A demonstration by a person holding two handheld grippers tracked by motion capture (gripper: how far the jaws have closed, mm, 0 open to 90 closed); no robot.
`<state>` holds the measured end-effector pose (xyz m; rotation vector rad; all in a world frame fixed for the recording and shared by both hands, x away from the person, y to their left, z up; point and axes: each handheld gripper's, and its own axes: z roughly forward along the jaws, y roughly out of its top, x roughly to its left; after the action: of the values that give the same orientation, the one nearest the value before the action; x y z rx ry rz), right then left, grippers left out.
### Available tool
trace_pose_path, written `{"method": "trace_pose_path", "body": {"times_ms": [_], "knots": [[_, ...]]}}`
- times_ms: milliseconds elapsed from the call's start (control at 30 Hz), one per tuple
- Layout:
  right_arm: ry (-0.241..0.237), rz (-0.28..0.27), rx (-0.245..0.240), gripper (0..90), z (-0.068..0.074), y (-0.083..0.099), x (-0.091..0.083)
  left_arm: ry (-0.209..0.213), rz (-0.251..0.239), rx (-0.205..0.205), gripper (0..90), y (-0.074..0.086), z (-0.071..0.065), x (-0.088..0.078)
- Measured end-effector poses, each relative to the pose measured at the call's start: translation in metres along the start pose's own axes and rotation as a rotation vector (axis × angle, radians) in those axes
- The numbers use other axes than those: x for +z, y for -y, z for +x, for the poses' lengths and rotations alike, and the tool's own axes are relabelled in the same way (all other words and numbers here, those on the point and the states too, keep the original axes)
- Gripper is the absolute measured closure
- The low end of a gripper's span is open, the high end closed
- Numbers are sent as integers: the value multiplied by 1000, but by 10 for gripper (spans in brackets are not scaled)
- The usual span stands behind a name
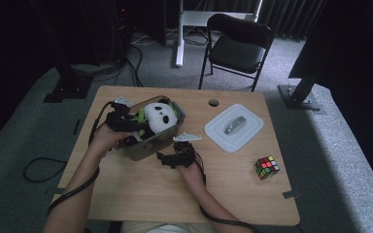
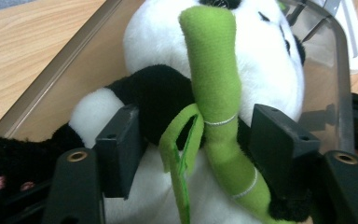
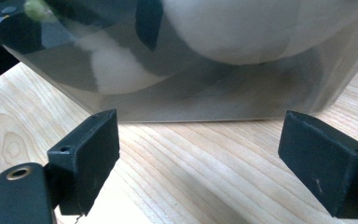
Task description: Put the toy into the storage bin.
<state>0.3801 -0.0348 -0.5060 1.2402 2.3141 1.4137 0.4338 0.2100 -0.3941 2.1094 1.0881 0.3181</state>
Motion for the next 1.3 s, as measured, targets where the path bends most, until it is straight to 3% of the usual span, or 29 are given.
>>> {"method": "trace_pose_path", "body": {"times_ms": [33,167,333,467,567,600,700,900,1033,1133,1300], "knots": [[-2,2,-1,120,0,0,0,9,-4,8,290,0,0,-1],[-6,-2,-4,120,0,-2,-1,-11,-21,18,182,0,3,-4],[-4,2,-4,120,-1,-3,-1,-27,-72,26,137,-1,7,-9],[2,5,-6,121,-1,-4,-2,-53,-57,63,101,-2,7,-10],[2,1,-8,121,-1,-4,-3,-62,-67,57,72,-3,6,-14],[3,2,-8,121,-2,-4,-3,-56,-61,52,4,-3,7,-15],[3,8,-12,120,-3,-4,-3,-80,-76,47,4,-5,9,-20],[-3,9,-7,121,-4,-3,-3,-98,-154,0,6,-6,28,-27],[-4,14,-3,121,-4,-2,-2,-134,-185,9,6,-2,43,-24],[-2,16,-3,121,-4,-2,-2,-136,-209,-3,5,0,54,-23],[-5,15,0,121,-5,-1,-2,-183,-256,-59,6,3,81,-21]]}}
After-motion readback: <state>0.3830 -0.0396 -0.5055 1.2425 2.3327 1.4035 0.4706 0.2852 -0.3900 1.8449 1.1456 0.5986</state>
